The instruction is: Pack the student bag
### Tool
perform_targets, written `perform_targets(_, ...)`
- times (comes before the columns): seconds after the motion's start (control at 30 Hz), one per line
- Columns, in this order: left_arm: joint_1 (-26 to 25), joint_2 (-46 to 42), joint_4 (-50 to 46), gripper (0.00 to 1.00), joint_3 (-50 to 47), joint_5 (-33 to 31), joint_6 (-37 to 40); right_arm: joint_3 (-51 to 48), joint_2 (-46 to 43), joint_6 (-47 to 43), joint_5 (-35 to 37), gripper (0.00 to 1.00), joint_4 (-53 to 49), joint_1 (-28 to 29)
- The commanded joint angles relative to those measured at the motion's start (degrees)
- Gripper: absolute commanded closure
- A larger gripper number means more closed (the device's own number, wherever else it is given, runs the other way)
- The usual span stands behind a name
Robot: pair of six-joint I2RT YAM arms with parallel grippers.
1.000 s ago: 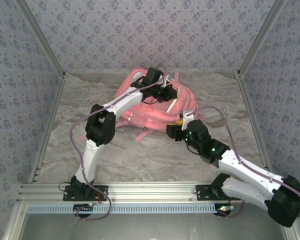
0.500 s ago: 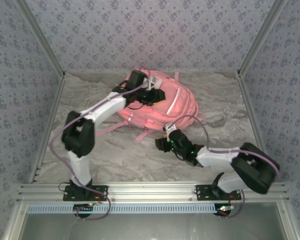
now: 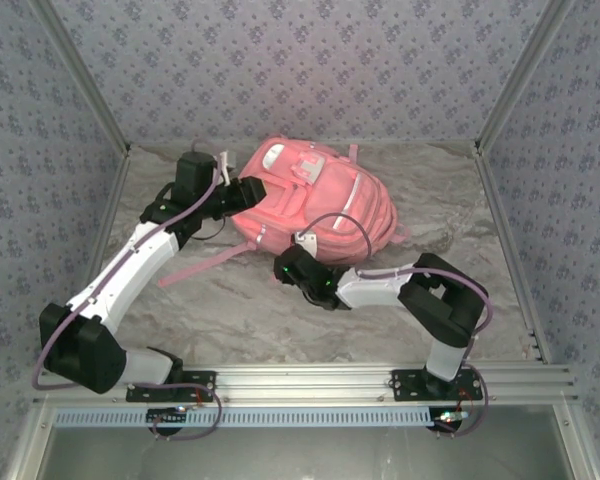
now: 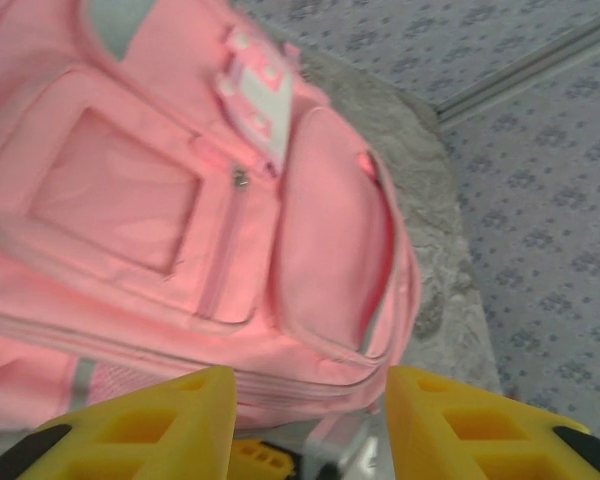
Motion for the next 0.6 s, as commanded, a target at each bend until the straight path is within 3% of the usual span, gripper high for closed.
perform_targets(0.0, 1.60, -2.37, 0.35, 0.57, -1.30, 0.04, 0.53, 2.79, 2.66, 5.71, 6.28, 0.51, -10.61, 0.44)
perform_targets(0.57, 3.28, -2.73, 3.08, 0.57, -3.17, 2.29, -0.79, 8.71, 9.64, 0.74, 5.68, 0.52, -10.08, 0.09)
